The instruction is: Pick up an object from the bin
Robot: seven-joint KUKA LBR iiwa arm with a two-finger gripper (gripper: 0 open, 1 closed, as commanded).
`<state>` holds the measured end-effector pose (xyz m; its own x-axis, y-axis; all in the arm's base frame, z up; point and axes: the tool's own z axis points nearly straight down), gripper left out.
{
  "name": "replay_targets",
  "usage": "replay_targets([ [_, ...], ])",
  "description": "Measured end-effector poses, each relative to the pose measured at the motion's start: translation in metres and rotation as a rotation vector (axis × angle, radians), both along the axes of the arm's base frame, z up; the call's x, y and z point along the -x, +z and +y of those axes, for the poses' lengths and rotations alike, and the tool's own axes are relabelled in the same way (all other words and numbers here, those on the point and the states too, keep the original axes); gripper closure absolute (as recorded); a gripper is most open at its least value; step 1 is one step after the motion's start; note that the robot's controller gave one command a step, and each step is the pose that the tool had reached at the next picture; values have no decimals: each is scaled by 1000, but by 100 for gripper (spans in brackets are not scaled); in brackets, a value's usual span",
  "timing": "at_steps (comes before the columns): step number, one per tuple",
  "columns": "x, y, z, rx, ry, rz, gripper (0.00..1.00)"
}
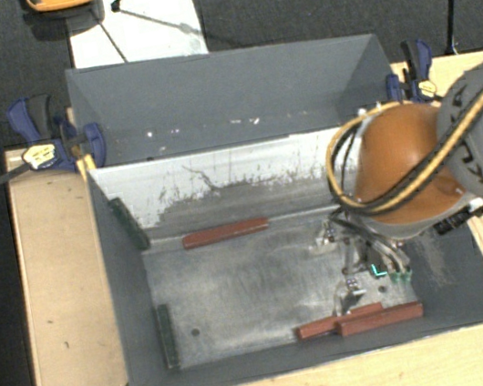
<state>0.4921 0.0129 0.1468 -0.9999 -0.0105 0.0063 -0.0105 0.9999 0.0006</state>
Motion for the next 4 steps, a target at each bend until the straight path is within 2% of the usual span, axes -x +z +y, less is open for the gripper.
replay_targets([
  [1,-2,4,0,0,0,-8,0],
  [2,9,-70,-18,-1,17,-13,100],
  [3,5,-70,-18,-1,16,-32,0],
  [4,9,-70,-18,-1,15,-18,100],
])
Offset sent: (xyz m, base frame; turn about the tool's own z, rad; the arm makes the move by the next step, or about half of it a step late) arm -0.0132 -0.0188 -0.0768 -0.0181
